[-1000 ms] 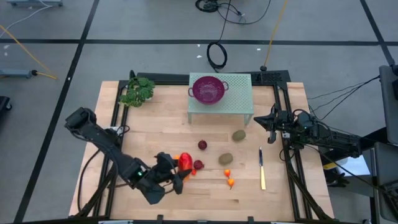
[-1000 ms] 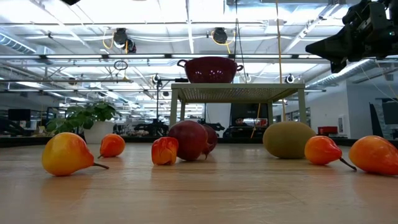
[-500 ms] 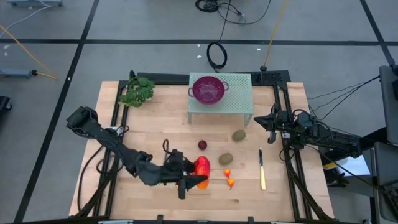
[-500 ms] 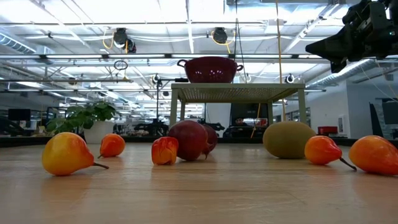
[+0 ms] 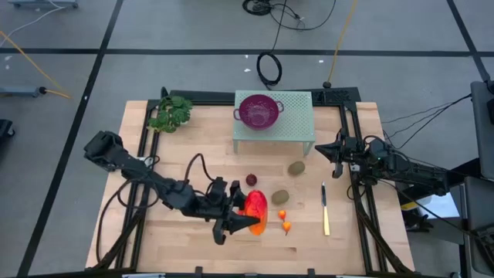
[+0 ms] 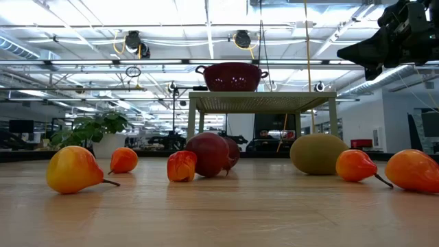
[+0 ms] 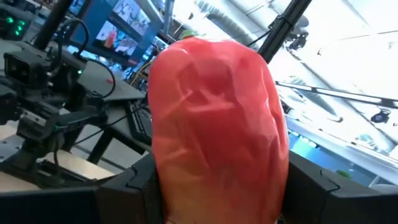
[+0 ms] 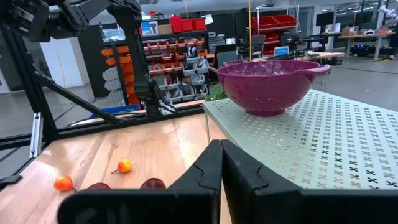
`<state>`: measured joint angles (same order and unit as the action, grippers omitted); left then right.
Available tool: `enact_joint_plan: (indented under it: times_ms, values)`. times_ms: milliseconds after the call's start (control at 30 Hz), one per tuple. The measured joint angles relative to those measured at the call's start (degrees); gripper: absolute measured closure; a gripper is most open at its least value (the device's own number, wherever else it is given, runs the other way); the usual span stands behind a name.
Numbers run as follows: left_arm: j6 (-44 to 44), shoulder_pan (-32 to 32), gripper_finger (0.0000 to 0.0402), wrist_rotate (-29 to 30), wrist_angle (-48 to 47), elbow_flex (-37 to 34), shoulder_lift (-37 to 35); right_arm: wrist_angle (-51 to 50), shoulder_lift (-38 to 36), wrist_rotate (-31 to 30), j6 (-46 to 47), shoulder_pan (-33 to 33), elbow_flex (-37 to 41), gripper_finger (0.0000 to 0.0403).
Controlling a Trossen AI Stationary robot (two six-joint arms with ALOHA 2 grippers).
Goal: Pick & Place Fruit
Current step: Put the mango into the strainer bowl
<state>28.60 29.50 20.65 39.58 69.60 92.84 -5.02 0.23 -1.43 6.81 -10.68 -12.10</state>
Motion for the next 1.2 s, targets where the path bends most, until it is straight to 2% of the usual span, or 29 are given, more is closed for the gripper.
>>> enact_joint_plan:
  times_ms: [133,233,500,700,1067,1200]
  values:
    - [2.85,-0.18,0.0179,-0.2,-1.33,0.02,0.0,0.0,0.0,0.0,-0.03,0.0,0.0,0.0403]
    - [8.99,-0.32,0.0178,1.12,-4.53,0.02,0.0,-0.01,-0.01,0.0,-1.03,0.0,0.0,0.0403]
    - [38.76,-1.91,0.0177,9.73,-13.98,0.02,0.09,0.0,0.0,0.0,-3.02,0.02,0.0,0.0403]
    - [52.06,-3.89,0.0177,11.36,-14.12,0.02,0.04,-0.02,0.0,0.0,-3.02,0.0,0.0,0.0403]
    - [56.92,-5.11,0.0176,11.38,-14.15,0.02,0.04,-0.02,0.0,0.0,-3.02,0.02,0.0,0.0403]
    - [49.54,-5.1,0.0176,11.35,-17.52,0.02,-0.01,-0.02,0.0,0.0,-3.0,0.02,0.0,0.0403]
